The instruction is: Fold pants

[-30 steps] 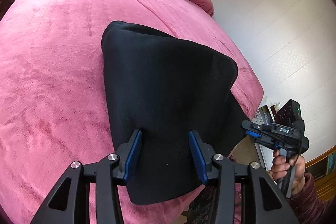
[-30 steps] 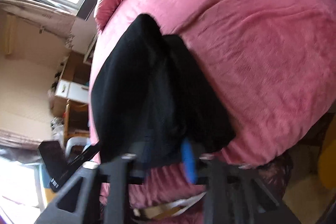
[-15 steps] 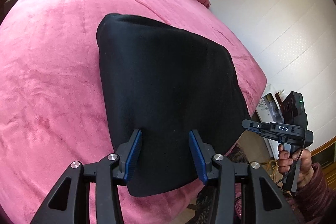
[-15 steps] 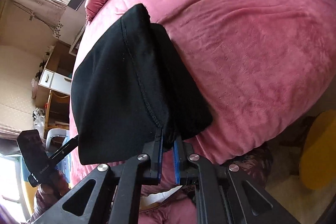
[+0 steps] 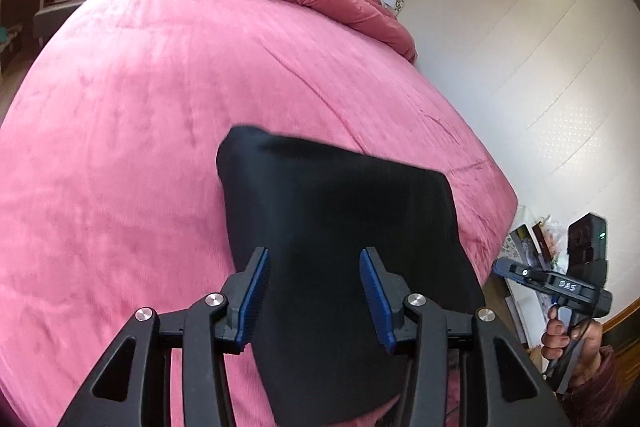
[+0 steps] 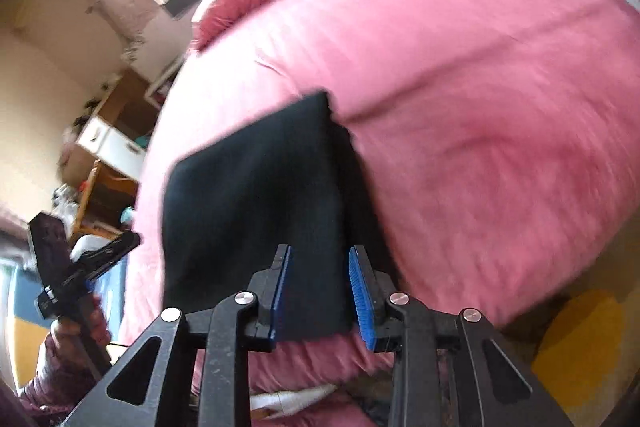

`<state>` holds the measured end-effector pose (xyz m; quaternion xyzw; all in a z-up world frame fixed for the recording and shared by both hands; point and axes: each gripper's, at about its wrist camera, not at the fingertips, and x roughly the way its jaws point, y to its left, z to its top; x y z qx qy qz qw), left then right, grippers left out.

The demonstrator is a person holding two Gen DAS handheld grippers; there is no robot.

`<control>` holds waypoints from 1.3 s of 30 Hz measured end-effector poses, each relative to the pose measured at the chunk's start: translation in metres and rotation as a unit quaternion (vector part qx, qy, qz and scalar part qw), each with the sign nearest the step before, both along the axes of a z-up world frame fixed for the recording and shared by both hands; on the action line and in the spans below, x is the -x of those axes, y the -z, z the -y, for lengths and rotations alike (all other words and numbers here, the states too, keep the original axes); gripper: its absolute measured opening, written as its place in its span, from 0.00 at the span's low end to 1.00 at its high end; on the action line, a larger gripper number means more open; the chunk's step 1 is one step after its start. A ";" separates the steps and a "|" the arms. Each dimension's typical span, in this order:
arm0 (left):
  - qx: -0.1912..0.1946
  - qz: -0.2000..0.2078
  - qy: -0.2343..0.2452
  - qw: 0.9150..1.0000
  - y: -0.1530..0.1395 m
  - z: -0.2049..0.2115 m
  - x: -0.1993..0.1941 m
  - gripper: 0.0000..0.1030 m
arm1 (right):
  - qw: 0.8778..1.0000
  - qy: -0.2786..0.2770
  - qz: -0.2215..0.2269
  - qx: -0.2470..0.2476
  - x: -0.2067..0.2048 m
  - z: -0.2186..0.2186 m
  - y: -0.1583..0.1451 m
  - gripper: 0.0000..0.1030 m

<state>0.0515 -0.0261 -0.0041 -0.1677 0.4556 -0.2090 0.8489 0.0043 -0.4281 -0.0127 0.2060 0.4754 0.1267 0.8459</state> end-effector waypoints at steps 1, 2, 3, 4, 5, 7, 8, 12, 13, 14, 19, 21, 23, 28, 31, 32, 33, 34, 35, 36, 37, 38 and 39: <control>-0.006 0.002 -0.001 1.000 -0.002 0.004 -0.006 0.46 | 1.000 -0.006 0.004 0.002 -0.006 -0.005 -0.002 0.30; -0.009 0.003 -0.002 1.000 -0.004 0.007 -0.011 0.46 | 1.000 -0.012 0.009 0.003 -0.016 -0.013 -0.004 0.30; -0.011 0.004 -0.001 1.000 -0.005 0.010 -0.015 0.46 | 1.000 -0.017 0.011 0.000 -0.025 -0.019 -0.004 0.30; -0.011 0.004 0.001 1.000 -0.005 0.014 -0.020 0.46 | 1.000 -0.021 0.011 -0.001 -0.035 -0.026 -0.004 0.30; -0.014 0.004 0.004 1.000 -0.005 0.019 -0.025 0.46 | 1.000 -0.027 0.010 0.005 -0.045 -0.033 -0.002 0.32; -0.028 -0.001 0.007 1.000 -0.001 0.027 -0.031 0.46 | 0.999 -0.032 0.009 0.025 -0.060 -0.046 0.001 0.36; -0.035 -0.006 0.006 0.999 0.001 0.030 -0.035 0.46 | 0.999 -0.035 0.005 0.026 -0.066 -0.050 0.003 0.36; -0.053 -0.019 0.004 0.998 0.012 0.040 -0.045 0.46 | 0.998 -0.044 -0.002 0.048 -0.081 -0.060 0.013 0.36; -0.062 -0.024 0.002 0.998 0.016 0.043 -0.047 0.46 | 0.997 -0.044 -0.009 0.055 -0.084 -0.060 0.018 0.36; -0.068 -0.033 0.000 0.997 0.022 0.045 -0.049 0.46 | 0.997 -0.042 -0.021 0.067 -0.088 -0.060 0.024 0.36; -0.080 -0.059 -0.017 0.995 0.046 0.054 -0.059 0.46 | 0.990 -0.045 -0.034 0.126 -0.092 -0.070 0.046 0.23; -0.094 -0.049 -0.018 0.994 0.047 0.059 -0.058 0.46 | 0.990 -0.046 -0.031 0.132 -0.093 -0.072 0.050 0.23; -0.100 -0.036 -0.017 0.994 0.043 0.061 -0.051 0.46 | 0.990 -0.048 -0.020 0.132 -0.091 -0.073 0.046 0.23; -0.053 0.008 -0.044 0.998 0.022 0.030 -0.029 0.81 | 0.994 -0.058 0.019 0.094 -0.064 -0.060 0.033 0.66; -0.034 -0.008 -0.051 0.998 0.032 0.010 -0.022 0.82 | 0.994 -0.046 0.018 0.102 -0.051 -0.047 0.035 0.78; -0.029 -0.022 -0.052 0.998 0.041 0.004 -0.021 0.82 | 0.994 -0.042 0.008 0.097 -0.049 -0.042 0.038 0.78; -0.019 -0.033 -0.051 0.998 0.049 0.000 -0.022 0.82 | 0.995 -0.039 -0.001 0.090 -0.047 -0.036 0.043 0.78; -0.008 -0.044 -0.048 0.998 0.055 -0.003 -0.020 0.82 | 0.996 -0.038 -0.014 0.080 -0.047 -0.030 0.049 0.78; 0.011 -0.060 -0.043 0.997 0.063 -0.006 -0.020 0.82 | 0.997 -0.039 -0.029 0.066 -0.047 -0.025 0.056 0.78; 0.028 -0.072 -0.035 0.996 0.068 -0.006 -0.022 0.82 | 0.997 -0.042 -0.040 0.050 -0.048 -0.021 0.061 0.78; 0.040 -0.080 -0.026 0.996 0.073 -0.004 -0.024 0.82 | 0.997 -0.049 -0.050 0.027 -0.050 -0.017 0.069 0.78; 0.048 -0.087 -0.018 0.995 0.079 -0.002 -0.027 0.82 | 0.997 -0.053 -0.055 0.015 -0.051 -0.014 0.073 0.78; 0.059 -0.092 -0.008 0.994 0.082 0.001 -0.028 0.80 | 0.996 -0.059 -0.062 -0.002 -0.055 -0.012 0.078 0.78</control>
